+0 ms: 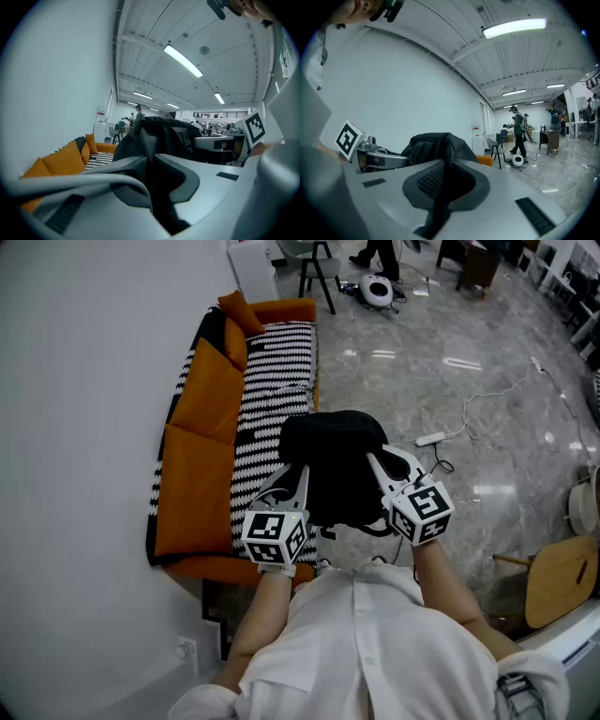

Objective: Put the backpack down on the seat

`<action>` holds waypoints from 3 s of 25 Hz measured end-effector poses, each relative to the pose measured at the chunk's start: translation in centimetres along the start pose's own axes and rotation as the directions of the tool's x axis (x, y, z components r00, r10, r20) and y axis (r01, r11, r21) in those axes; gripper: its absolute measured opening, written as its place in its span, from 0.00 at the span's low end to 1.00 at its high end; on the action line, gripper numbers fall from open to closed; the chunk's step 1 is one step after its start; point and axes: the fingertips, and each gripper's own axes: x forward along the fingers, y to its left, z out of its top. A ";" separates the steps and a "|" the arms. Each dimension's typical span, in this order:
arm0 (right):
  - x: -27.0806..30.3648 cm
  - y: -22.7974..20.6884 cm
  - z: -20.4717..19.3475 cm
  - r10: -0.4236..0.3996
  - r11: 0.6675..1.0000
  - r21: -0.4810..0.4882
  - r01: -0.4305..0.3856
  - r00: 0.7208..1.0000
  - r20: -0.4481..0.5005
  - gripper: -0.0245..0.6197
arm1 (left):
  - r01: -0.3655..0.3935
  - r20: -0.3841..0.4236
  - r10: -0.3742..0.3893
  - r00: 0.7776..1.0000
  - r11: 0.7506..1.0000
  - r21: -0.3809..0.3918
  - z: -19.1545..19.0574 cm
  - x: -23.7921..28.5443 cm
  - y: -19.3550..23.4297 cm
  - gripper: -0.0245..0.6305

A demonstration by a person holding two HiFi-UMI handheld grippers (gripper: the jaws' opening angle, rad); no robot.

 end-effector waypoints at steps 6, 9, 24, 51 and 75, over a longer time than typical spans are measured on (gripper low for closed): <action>-0.1 0.1 0.2 0.020 1.000 0.007 -0.020 1.000 0.012 0.08 | -0.008 0.007 0.008 1.000 1.000 0.003 0.4 -0.2 0.0 0.11; -0.1 0.3 0.6 0.045 0.999 0.017 -0.045 0.999 0.030 0.08 | -0.010 0.014 0.010 1.000 1.000 0.002 0.7 -0.3 0.1 0.11; 2.5 1.5 1.2 0.033 0.999 0.040 -0.035 0.998 0.053 0.08 | -0.002 0.028 0.003 1.000 1.000 -0.021 1.1 -0.5 2.7 0.11; 11.8 -7.0 3.4 0.090 0.992 0.082 -0.093 0.995 0.046 0.08 | -0.026 0.015 0.027 1.000 0.998 -0.053 4.7 10.4 6.8 0.11; 22.7 -17.3 6.0 0.195 0.976 0.090 -0.198 0.980 0.043 0.08 | -0.101 0.022 0.103 0.994 0.991 -0.084 8.4 23.4 11.6 0.11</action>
